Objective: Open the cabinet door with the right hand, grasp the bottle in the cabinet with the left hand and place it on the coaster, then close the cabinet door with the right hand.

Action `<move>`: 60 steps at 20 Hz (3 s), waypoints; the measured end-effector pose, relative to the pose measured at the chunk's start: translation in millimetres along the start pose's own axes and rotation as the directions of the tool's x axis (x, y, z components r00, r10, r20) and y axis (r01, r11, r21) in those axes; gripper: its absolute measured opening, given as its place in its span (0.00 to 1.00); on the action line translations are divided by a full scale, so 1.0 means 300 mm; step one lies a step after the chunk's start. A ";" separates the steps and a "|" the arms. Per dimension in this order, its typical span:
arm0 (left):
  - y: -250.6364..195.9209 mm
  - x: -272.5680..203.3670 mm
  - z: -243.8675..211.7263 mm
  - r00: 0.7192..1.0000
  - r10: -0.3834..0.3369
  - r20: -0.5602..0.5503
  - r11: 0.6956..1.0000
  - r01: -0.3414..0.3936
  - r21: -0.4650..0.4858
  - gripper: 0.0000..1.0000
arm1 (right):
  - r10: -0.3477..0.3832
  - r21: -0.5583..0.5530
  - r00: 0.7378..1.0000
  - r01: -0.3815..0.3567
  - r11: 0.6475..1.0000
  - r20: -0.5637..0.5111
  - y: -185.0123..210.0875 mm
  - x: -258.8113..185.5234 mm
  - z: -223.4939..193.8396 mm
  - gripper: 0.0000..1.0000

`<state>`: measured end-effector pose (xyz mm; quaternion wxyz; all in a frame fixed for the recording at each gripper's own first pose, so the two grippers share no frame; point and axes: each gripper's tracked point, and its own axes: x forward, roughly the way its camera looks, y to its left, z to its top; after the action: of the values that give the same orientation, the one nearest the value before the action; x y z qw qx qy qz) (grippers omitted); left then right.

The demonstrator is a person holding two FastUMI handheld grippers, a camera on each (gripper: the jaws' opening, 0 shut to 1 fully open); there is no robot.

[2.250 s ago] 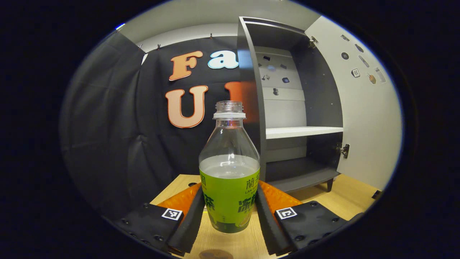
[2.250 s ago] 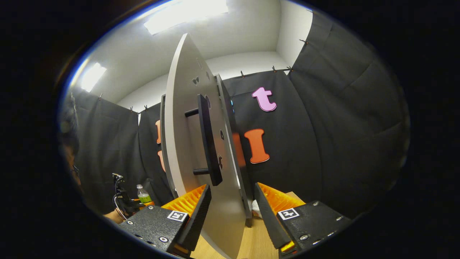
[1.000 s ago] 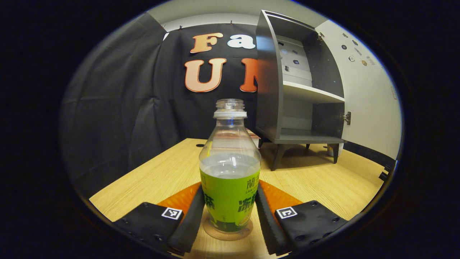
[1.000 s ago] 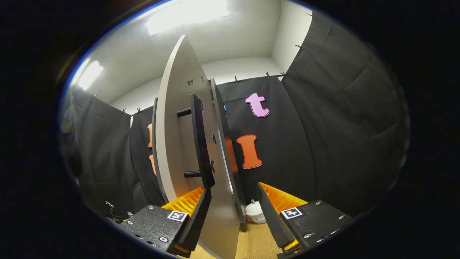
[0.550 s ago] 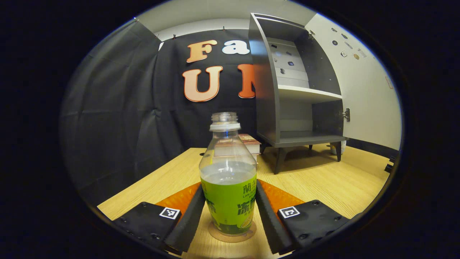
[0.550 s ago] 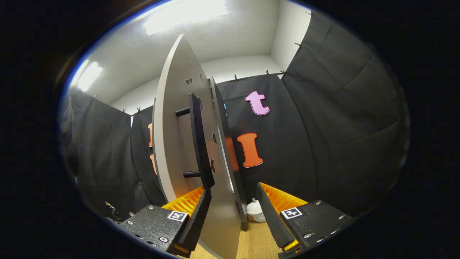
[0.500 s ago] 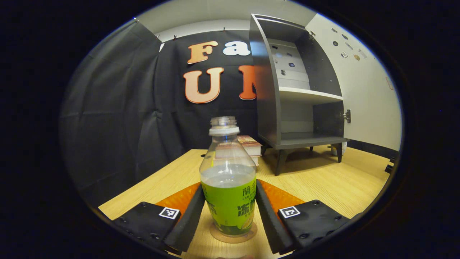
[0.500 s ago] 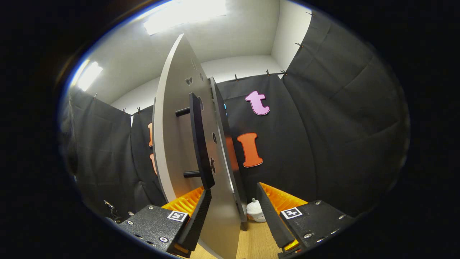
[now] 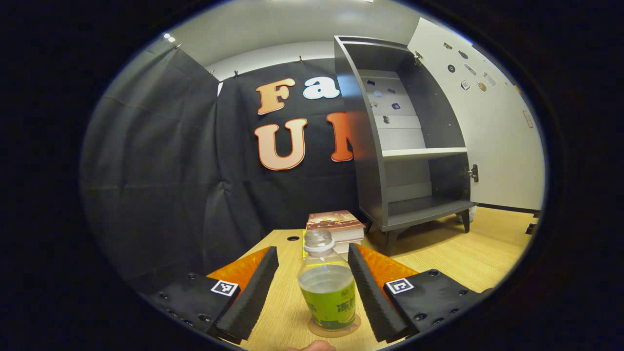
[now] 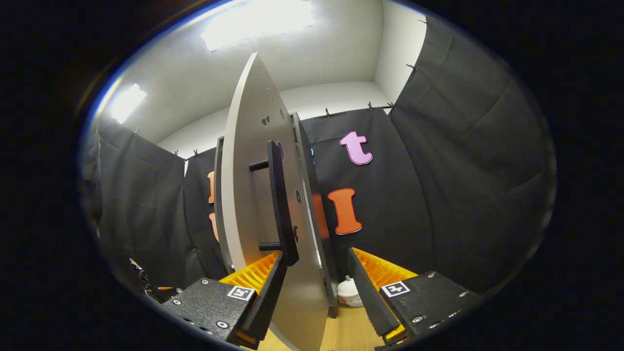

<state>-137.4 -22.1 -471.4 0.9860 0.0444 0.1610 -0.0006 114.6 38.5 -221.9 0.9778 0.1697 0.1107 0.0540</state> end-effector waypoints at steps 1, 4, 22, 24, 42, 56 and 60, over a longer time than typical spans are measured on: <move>-0.006 -0.006 0.021 1.000 -0.003 0.003 1.000 0.003 -0.005 0.95 | -0.004 -0.013 1.000 0.004 1.000 0.001 -0.004 0.003 0.000 0.79; -0.013 -0.017 0.104 0.999 -0.010 0.034 1.000 0.011 -0.028 0.95 | 0.002 -0.045 1.000 -0.001 0.999 0.013 -0.005 -0.002 0.015 0.80; -0.260 0.156 0.470 0.985 -0.168 0.022 0.986 0.169 -0.016 0.96 | 0.146 0.024 0.986 -0.148 0.989 0.083 -0.025 -0.016 0.185 0.81; -0.266 0.176 0.488 0.986 -0.166 0.022 0.986 0.166 -0.023 0.95 | 0.131 0.054 0.988 -0.136 0.989 0.082 -0.054 -0.019 0.200 0.82; -0.220 0.298 0.537 0.984 -0.177 0.035 0.982 0.179 -0.065 0.96 | 0.310 -0.009 0.950 -0.310 0.951 -0.022 0.221 0.125 0.146 0.71; -0.016 0.288 0.614 0.989 -0.114 0.093 0.989 0.122 -0.082 0.96 | 0.464 -0.043 0.885 -0.465 0.884 -0.034 0.485 0.213 0.103 0.71; 0.027 0.284 0.631 0.989 -0.103 0.101 0.990 0.112 -0.085 0.94 | 0.511 -0.043 0.858 -0.513 0.857 -0.059 0.543 0.253 0.081 0.71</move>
<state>3.6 -29.7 -318.9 0.9921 -0.0092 0.1151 -0.0486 182.7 194.1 -158.6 0.9300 0.1636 0.0820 0.3189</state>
